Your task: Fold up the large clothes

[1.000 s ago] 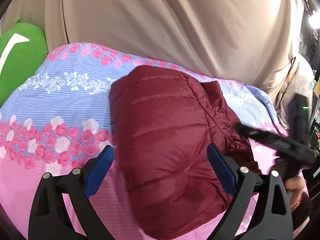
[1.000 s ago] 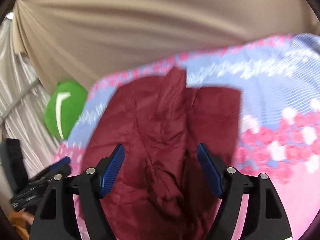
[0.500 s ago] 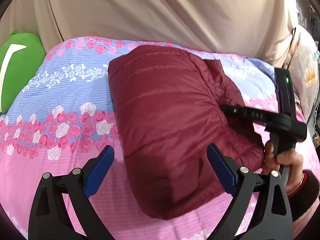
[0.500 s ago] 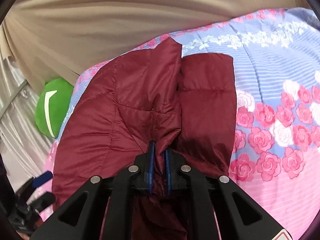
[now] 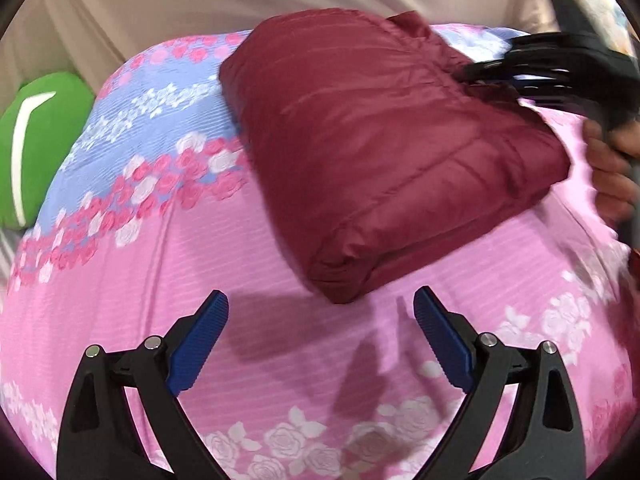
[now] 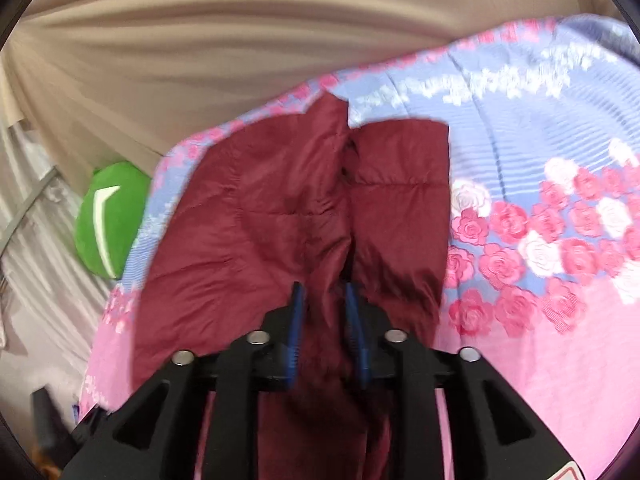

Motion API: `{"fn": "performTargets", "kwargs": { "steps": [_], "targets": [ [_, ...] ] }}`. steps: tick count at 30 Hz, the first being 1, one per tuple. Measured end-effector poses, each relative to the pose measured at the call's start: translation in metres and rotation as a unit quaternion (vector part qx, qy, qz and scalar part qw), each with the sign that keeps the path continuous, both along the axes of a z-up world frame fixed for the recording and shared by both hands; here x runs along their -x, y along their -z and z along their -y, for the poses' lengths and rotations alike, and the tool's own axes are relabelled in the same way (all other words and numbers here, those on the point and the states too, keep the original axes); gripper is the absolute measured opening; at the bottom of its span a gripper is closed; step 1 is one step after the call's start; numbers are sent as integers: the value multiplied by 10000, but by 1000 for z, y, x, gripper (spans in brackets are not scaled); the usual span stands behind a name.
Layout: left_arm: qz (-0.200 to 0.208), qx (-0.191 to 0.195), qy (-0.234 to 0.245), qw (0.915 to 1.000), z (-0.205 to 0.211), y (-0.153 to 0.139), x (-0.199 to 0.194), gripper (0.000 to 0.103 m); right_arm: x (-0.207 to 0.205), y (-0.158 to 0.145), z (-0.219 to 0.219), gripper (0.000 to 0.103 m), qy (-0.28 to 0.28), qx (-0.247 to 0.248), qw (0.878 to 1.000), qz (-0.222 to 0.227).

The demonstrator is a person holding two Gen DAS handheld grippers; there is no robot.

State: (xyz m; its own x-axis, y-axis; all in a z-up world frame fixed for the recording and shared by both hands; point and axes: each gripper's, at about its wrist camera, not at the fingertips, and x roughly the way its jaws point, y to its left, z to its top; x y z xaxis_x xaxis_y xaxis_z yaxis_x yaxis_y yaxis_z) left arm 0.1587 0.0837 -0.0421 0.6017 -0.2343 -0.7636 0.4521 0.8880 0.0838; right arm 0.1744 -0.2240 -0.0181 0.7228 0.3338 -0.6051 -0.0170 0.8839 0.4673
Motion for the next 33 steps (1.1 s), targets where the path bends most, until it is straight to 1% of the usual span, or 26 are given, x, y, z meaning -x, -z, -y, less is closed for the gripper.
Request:
{"fn": "performTargets", "kwargs": {
  "steps": [1, 2, 4, 6, 7, 8, 9, 10, 11, 12, 13, 14, 15, 16, 17, 19, 20, 21, 22, 24, 25, 26, 29, 30, 31, 33],
  "targets": [
    [-21, 99, -39, 9999, -3, -1, -2, 91, 10, -4, -1, 46, -61, -31, 10000, 67],
    [-48, 263, -97, 9996, -6, -3, -6, 91, 25, -7, -2, 61, -143, -64, 9998, 150],
    [-31, 410, -111, 9991, -7, -7, -10, 91, 46, -6, -5, 64, -259, -100, 9994, 191],
    [35, 346, -99, 9993, -1, -6, -16, 91, 58, 5, -12, 64, -355, -37, 9994, -3],
    [79, 262, -107, 9996, 3, -4, -19, 87, 59, 11, -16, 64, -338, 63, 9993, -111],
    [76, 192, -112, 9997, 7, -2, -22, 76, 58, 16, -19, 60, -345, 155, 9991, -181],
    [19, 180, -98, 9998, 9, 0, -26, 69, 56, 21, -21, 42, -319, 267, 9988, -253],
    [-60, 226, -74, 9997, 9, 1, -28, 53, 55, 23, -23, 24, -305, 297, 9987, -296],
    [-138, 287, -86, 9995, 7, -1, -32, 42, 54, 22, -23, 5, -393, 143, 9987, -294],
    [-179, 317, -78, 9993, 4, -2, -33, 39, 56, 16, -21, 4, -384, 15, 9991, -195],
    [-177, 337, -107, 9992, -1, -6, -35, 36, 62, 6, -18, 3, -343, -101, 9994, 34],
    [-152, 332, -153, 9992, -4, -7, -35, 32, 72, -8, -15, 2, -279, -153, 9989, 338],
    [-134, 303, -191, 9993, -7, -7, -36, 30, 80, -17, -12, 1, -207, -108, 9984, 508],
    [-116, 247, -241, 9993, -9, -5, -37, 29, 85, -18, -10, 1, -129, -16, 9984, 556],
    [-135, 197, -321, 9992, -12, -1, -39, 29, 84, -13, -9, 1, -121, 46, 9989, 456],
    [-273, 205, -358, 9988, -13, 11, -45, 29, 73, 20, -10, 1, -80, 286, 9995, -128],
    [-174, 179, -355, 9991, -13, 12, -44, 30, 66, 42, -13, 1, -146, 344, 9983, -438],
    [-127, 117, -342, 9993, -12, 11, -43, 30, 67, 51, -13, 1, -191, 266, 9980, -532],
    [-111, 77, -323, 9994, -11, 8, -39, 31, 69, 51, -13, 2, -158, 231, 9981, -541],
    [-203, 218, -295, 9991, -18, 2, -35, 33, 74, 39, -10, 6, -134, 228, 9987, -443],
    [-245, 318, -297, 9988, -23, -2, -32, 38, 79, 28, -7, 7, -73, 274, 9990, -347],
    [-301, 511, -296, 9978, -32, -10, -28, 43, 81, 19, -7, 11, -9, 335, 9991, -258],
    [-334, 920, -346, 9946, -49, -34, -21, 47, 88, -13, -5, 13, 91, 460, 9987, 194],
    [-327, 1064, -343, 9932, -52, -43, -21, 48, 86, -21, -7, 16, 37, 448, 9986, 262],
    [-336, 1181, -355, 9918, -53, -49, -23, 53, 82, -24, -8, 21, -12, 452, 9986, 291],
    [-361, 1430, -379, 9883, -53, -58, -33, 60, 68, -25, -18, 52, -56, 578, 9978, 321]
  ]
}}
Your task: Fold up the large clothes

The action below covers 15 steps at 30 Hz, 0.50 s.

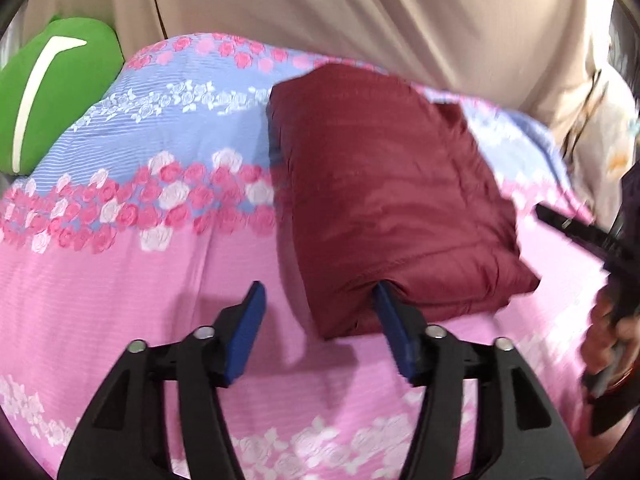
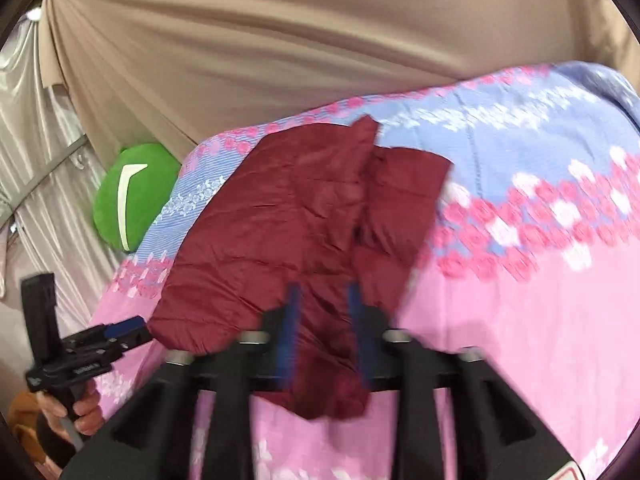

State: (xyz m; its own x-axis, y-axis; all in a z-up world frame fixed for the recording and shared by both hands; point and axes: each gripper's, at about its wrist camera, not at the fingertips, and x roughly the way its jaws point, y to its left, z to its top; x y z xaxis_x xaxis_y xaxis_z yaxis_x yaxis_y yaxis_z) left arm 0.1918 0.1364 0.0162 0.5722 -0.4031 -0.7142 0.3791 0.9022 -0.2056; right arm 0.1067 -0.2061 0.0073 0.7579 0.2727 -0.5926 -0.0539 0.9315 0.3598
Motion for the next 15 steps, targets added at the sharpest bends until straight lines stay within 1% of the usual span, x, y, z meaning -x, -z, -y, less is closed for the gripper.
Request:
{"fn": "performTargets", "kwargs": {
  "steps": [1, 2, 3, 4, 5, 6, 7, 9, 10, 11, 12, 13, 14, 15],
  "targets": [
    [0, 50, -47, 10000, 1, -1, -5, 65, -10, 5, -7, 53, 24, 173, 9998, -69],
    [-24, 92, -146, 9998, 2, -1, -10, 66, -19, 10, -16, 52, -20, 288, 9994, -188],
    [-78, 154, -196, 9997, 3, -1, -13, 66, -28, 21, -22, 52, -77, 460, 9982, -378],
    [-190, 316, -237, 9990, 1, -2, -17, 66, -38, 36, -32, 52, -114, 772, 9951, -614],
    [-245, 448, -224, 9984, -1, -3, -17, 66, -42, 44, -37, 52, -155, 954, 9929, -692],
    [-297, 581, -239, 9976, -4, -4, -17, 66, -42, 51, -41, 52, -162, 1107, 9916, -653],
    [-200, 701, -325, 9968, -11, -9, -14, 66, -41, 53, -40, 52, -145, 1152, 9911, -653],
    [82, 735, -539, 9958, -23, -20, -9, 71, -36, 47, -36, 52, -161, 1007, 9923, -696],
    [193, 719, -656, 9951, -30, -26, -8, 78, -31, 42, -30, 52, -110, 869, 9940, -650],
    [332, 782, -796, 9932, -39, -33, -6, 87, -27, 36, -23, 55, -17, 768, 9953, -597],
    [403, 863, -899, 9914, -44, -36, -6, 93, -24, 34, -17, 61, 49, 665, 9962, -561],
    [391, 940, -931, 9904, -46, -36, -10, 98, -23, 32, -8, 66, 128, 489, 9973, -533],
    [197, 1022, -762, 9916, -41, -30, -19, 98, -24, 33, 1, 70, 192, 253, 9980, -549],
    [25, 1040, -596, 9928, -36, -24, -25, 98, -27, 37, 9, 71, 218, -12, 9978, -632]
  ]
}}
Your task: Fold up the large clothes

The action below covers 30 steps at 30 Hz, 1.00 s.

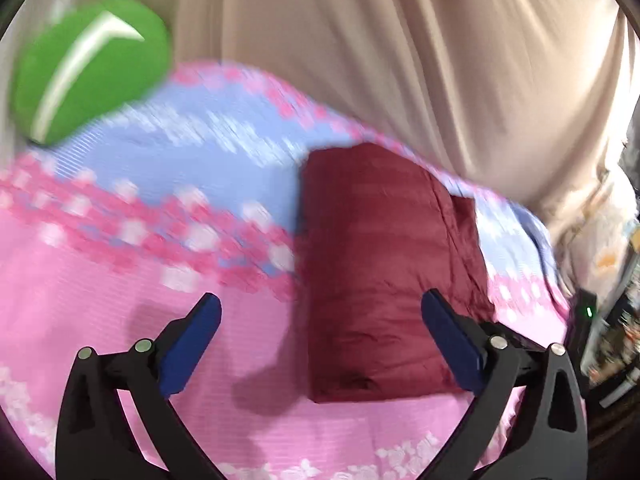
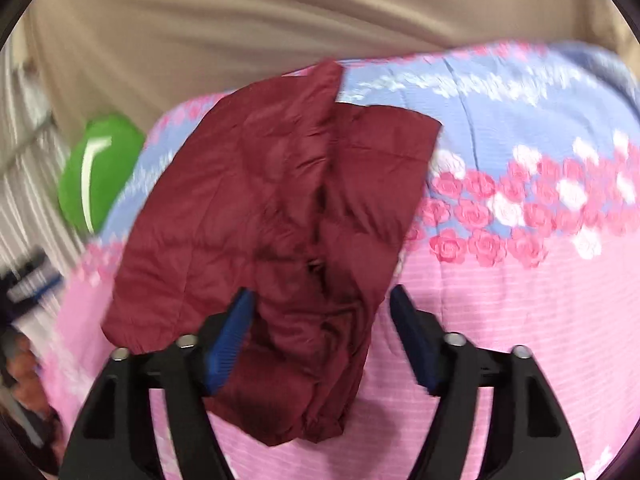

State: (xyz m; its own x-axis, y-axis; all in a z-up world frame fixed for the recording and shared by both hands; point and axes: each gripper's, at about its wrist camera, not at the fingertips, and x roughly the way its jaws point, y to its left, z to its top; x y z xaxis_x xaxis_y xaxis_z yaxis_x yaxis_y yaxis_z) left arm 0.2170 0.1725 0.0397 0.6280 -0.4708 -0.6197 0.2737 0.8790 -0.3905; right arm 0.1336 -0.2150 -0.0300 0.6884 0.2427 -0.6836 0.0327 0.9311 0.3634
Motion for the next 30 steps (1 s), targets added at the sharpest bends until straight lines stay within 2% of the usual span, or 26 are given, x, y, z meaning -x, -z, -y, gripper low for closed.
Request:
{"fn": "performTargets", "kwargs": {
  "steps": [2, 4, 7, 8, 10, 11, 12, 13, 14, 16, 17, 19, 20, 22, 23, 25, 27, 30],
  "targets": [
    [-510, 53, 419, 9978, 20, 27, -17, 98, -5, 12, 6, 71, -20, -344, 9991, -231],
    [-870, 11, 586, 9945, 34, 51, -28, 98, -11, 26, 8, 71, -135, -712, 9964, -445],
    [-1009, 43, 628, 9929, 48, 74, -37, 96, -18, 41, 8, 74, -241, -1131, 9914, -618],
    [-990, 110, 717, 9924, 54, 77, -40, 88, -22, 42, 7, 71, -276, -1169, 9910, -595],
    [-925, 151, 808, 9923, 62, 78, -42, 76, -29, 40, 0, 52, -391, -1012, 9926, -537],
    [-765, -12, 773, 9941, 69, 75, -42, 68, -33, 35, -6, 34, -477, -911, 9937, -435],
    [-556, -213, 781, 9952, 77, 69, -40, 63, -33, 31, -8, 23, -494, -802, 9949, -352],
    [-391, -346, 794, 9955, 81, 64, -39, 53, -33, 21, -13, 19, -472, -535, 9972, -213],
    [-175, -453, 816, 9955, 87, 55, -37, 48, -31, 6, -18, 16, -410, -232, 9989, 37],
    [133, -433, 889, 9950, 94, 43, -34, 47, -26, -16, -19, 16, -269, 118, 9985, 472],
    [235, -456, 918, 9945, 99, 41, -34, 47, -30, -18, -18, 16, -233, 242, 9981, 517],
    [163, -727, 960, 9926, 111, 58, -42, 51, -44, 2, -10, 16, -153, 413, 9987, 243],
    [118, -875, 923, 9918, 116, 72, -47, 60, -50, 16, -6, 26, -119, 493, 9987, 33],
    [289, -988, 855, 9910, 118, 81, -47, 62, -52, 38, 8, 32, -52, 180, 9998, -16],
    [324, -1049, 878, 9901, 117, 78, -42, 62, -50, 38, 14, 34, 1, -24, 10000, -82],
    [284, -1077, 869, 9900, 108, 70, -33, 62, -40, 29, 22, 34, 110, -46, 9999, -75],
    [451, -1243, 791, 9881, 94, 57, -15, 63, -16, 11, 28, 29, 277, 289, 9991, 137],
    [761, -1635, 841, 9800, 83, 53, 17, 72, 19, -17, 21, 29, 261, 572, 9964, 576]
  ]
}}
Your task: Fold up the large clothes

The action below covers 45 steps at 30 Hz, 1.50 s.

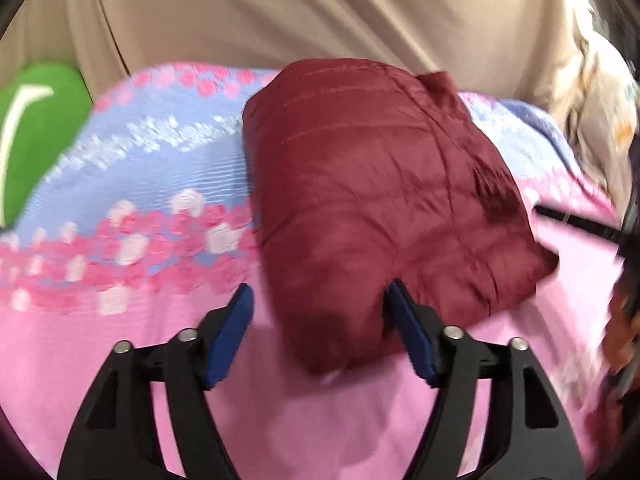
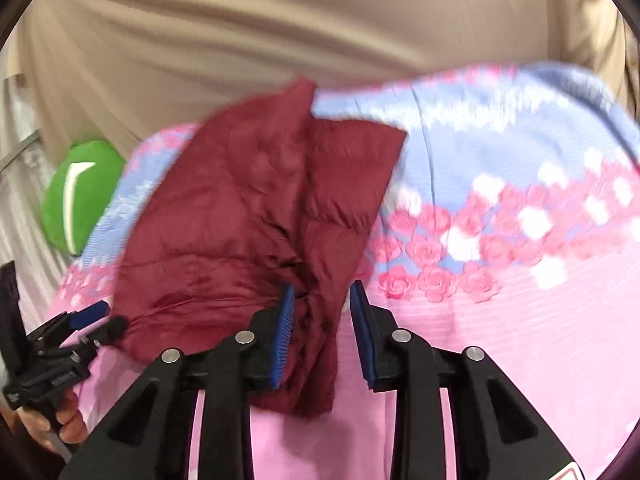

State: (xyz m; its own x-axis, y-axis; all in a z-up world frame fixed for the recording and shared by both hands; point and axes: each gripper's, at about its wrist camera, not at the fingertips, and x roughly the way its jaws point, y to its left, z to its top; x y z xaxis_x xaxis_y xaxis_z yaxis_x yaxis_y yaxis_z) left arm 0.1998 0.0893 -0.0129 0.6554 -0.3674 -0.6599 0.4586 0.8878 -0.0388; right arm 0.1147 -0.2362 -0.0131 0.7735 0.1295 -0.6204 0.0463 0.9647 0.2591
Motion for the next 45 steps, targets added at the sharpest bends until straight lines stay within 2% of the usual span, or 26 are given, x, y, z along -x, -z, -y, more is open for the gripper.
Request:
{"fn": "performTargets", "kwargs": {
  "steps": [1, 4, 5, 6, 7, 8, 10, 13, 19, 20, 22, 24, 25, 28, 31, 34, 36, 38, 39, 40, 41, 43, 45],
  "targets": [
    [7, -106, 67, 9999, 1, 2, 5, 75, 7, -5, -4, 29, -143, -15, 9999, 75],
    [-40, -618, 66, 9981, 10, 20, 15, 75, 8, -2, -28, 29, -505, 13, 9987, -29],
    [-37, -862, -87, 9962, 15, 27, 10, 74, 3, 3, -44, 26, -605, 97, 9981, -92],
    [-103, -923, -193, 9955, 16, 31, 6, 71, -2, 8, -55, 13, -627, 257, 9976, -162],
    [-200, -917, -258, 9953, 14, 35, 3, 64, -8, 18, -65, 5, -629, 588, 9959, -271],
    [-378, -820, -362, 9953, 10, 38, -3, 60, -13, 22, -69, 0, -589, 859, 9938, -377],
    [-573, -654, -520, 9949, 0, 42, -11, 59, -20, 42, -69, 0, -400, 1251, 9894, -622],
    [-611, -608, -651, 9942, -5, 43, -13, 59, -18, 50, -60, 0, -201, 1535, 9854, -715],
    [-630, -597, -779, 9932, 0, 46, -11, 59, -15, 56, -65, 0, -143, 1808, 9810, -688],
    [-632, -606, -807, 9929, 0, 45, -9, 56, -13, 57, -70, 0, -121, 1830, 9806, -686],
    [-615, -515, -749, 9940, -2, 37, -2, 51, -11, 52, -67, 0, -104, 1650, 9838, -687],
    [-425, -232, -684, 9965, -9, 17, 9, 51, -7, 41, -57, 0, -134, 1261, 9897, -665],
    [-329, -169, -690, 9969, -11, 8, 12, 51, -6, 30, -51, 0, -162, 956, 9936, -586],
    [59, 14, -697, 9975, -15, -25, 13, 51, -18, -1, -42, 0, -230, 674, 9970, -310],
    [77, 104, -637, 9979, -8, -40, -6, 51, -61, -41, -46, 0, -353, 512, 9981, -27],
    [31, 85, -658, 9978, 8, -44, -31, 51, -112, -57, -51, 0, -388, 279, 9989, -34],
    [-1, 6, -669, 9978, 21, -38, -44, 51, -140, -55, -50, 0, -177, 393, 9991, -25],
    [-152, -75, -737, 9971, 30, -25, -55, 52, -177, -33, -40, 0, 198, 707, 9969, -266],
    [-294, -19, -714, 9970, 33, -16, -62, 54, -195, -14, -28, 0, 312, 636, 9962, -501],
    [-382, 80, -682, 9969, 34, -11, -65, 62, -205, 0, -20, 0, 368, 532, 9957, -668],
    [-517, 296, -643, 9962, 33, -5, -70, 65, -215, 15, -9, 0, 426, 408, 9948, -830],
    [-647, 321, -749, 9946, 34, 0, -76, 65, -215, 13, -7, 0, 470, 445, 9942, -860],
    [-630, 289, -812, 9943, 34, 2, -76, 65, -196, -6, -12, 0, 480, 437, 9963, -564]
  ]
}}
